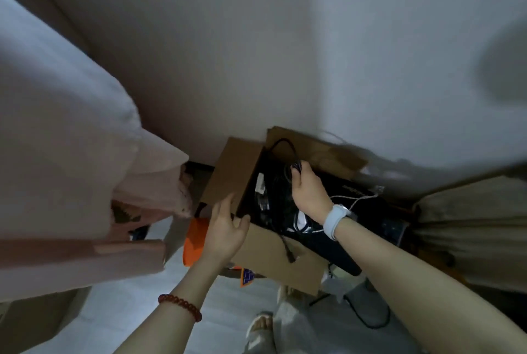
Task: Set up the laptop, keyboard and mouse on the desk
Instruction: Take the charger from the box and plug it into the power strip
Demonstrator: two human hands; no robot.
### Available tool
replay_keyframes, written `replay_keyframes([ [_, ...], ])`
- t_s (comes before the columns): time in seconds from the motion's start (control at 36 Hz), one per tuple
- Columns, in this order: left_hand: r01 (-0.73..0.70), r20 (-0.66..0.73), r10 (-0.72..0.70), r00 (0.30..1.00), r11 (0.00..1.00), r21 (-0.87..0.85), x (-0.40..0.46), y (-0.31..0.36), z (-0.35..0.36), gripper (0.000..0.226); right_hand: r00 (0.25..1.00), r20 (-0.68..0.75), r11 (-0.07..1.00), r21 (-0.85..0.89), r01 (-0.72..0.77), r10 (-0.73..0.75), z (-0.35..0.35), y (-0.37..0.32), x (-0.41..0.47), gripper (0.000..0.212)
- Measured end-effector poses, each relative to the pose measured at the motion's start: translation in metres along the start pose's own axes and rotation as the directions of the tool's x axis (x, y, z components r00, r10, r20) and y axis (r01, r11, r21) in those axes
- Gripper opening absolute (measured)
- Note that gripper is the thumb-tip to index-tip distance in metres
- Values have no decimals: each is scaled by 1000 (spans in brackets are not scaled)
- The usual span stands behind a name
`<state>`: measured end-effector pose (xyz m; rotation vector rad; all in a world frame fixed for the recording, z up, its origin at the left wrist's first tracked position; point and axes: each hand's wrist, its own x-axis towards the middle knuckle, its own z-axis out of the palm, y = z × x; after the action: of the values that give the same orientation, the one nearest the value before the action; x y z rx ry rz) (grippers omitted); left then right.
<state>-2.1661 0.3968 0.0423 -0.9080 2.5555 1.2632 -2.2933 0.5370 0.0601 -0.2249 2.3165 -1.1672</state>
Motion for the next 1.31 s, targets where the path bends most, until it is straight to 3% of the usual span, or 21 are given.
replay_keyframes([
  [0.11,-135,29,137,990,990,-37,-16,28,-29,74,988,-8,985,-81,151,-152,-27,-47,-29,23],
  [0.33,-373,80,389,918,914,-162,-59,96,-91,116,949,-138,957,20,289,-284,-82,-139,-99,13],
  [0.44,-463,4,473,881,863,-203,-86,128,-117,131,884,-290,920,27,390,-366,-117,-188,-143,21],
  [0.56,-548,-3,562,827,804,-229,-105,166,-131,133,834,-376,884,73,462,-404,-157,-218,-193,24],
  [0.67,-559,96,616,782,761,-330,-132,218,-130,145,780,-441,837,105,537,-444,-196,-231,-264,20],
  [0.75,-539,281,691,666,706,-459,-160,254,-114,140,725,-533,803,134,581,-436,-220,-232,-316,27],
  [0.81,-510,392,720,572,687,-518,-183,275,-95,120,668,-635,776,167,608,-387,-237,-226,-349,27],
  [0.92,-593,475,810,345,580,-559,-250,306,-52,27,564,-802,744,252,619,-197,-269,-198,-418,21],
  [0.94,-597,486,822,297,557,-577,-270,311,-43,18,540,-828,725,280,629,-150,-277,-189,-435,22],
  [1.03,-575,512,839,183,514,-637,-334,327,-19,21,455,-890,666,316,676,-41,-294,-159,-497,28],
  [1.14,-561,536,840,91,488,-669,-414,345,14,23,327,-939,634,317,705,106,-308,-116,-589,27],
  [1.22,-545,569,822,11,482,-686,-484,352,41,27,209,-958,652,285,703,194,-310,-80,-670,26],
  [1.31,-557,599,796,-85,460,-691,-549,353,66,25,161,-951,725,306,617,264,-303,-45,-748,26],
])
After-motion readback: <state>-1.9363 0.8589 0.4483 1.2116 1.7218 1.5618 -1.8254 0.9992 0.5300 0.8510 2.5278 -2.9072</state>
